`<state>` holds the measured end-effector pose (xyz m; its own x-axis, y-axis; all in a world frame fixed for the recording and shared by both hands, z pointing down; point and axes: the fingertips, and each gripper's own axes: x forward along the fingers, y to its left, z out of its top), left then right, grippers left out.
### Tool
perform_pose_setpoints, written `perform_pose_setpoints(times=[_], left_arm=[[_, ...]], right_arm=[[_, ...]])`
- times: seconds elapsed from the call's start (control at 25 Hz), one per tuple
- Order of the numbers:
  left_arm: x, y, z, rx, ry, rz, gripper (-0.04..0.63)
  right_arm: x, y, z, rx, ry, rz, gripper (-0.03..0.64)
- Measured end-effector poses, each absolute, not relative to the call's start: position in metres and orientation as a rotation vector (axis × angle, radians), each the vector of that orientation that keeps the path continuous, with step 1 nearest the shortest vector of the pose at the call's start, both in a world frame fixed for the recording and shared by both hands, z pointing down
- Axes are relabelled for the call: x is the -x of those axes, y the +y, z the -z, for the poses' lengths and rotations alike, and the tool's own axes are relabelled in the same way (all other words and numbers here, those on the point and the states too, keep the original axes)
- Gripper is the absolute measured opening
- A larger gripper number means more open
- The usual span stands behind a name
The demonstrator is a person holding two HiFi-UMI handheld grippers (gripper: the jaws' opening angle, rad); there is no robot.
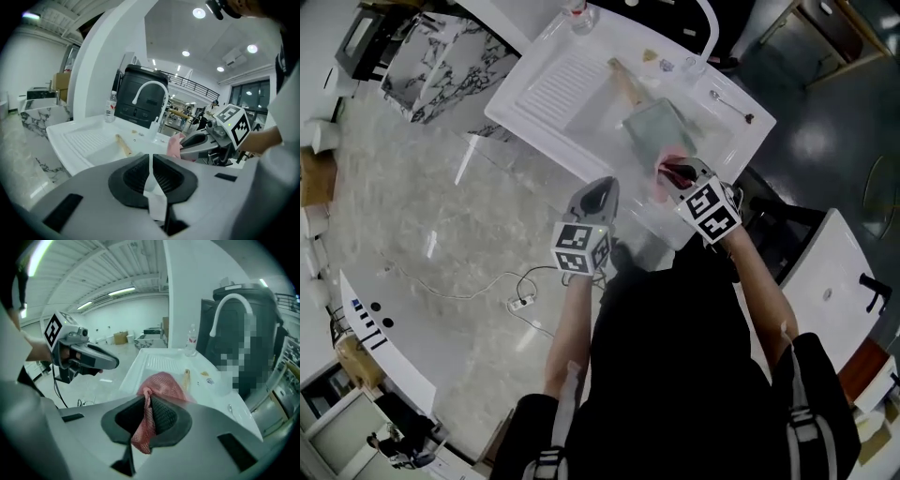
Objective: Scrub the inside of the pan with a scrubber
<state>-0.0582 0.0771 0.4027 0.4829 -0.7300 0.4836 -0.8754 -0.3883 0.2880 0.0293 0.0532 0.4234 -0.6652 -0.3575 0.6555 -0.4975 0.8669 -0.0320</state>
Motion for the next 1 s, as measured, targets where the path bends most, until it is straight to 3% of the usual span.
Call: perform_pose_setpoints(times=[0.72, 1.0], left_arm=[[0.131, 0.207, -0.262, -2.565, -1.180, -0.176, 0.049], [0.158, 0.244, -0.244, -2.498, -1.259, -0.022, 0.049]], right_arm=[[-0.041, 0.199, -0.230, -1.403, -2.604, -0.370, 0.051], [-0.039, 0.239, -0.168, -1.378, -2.844, -0.245, 0.048]])
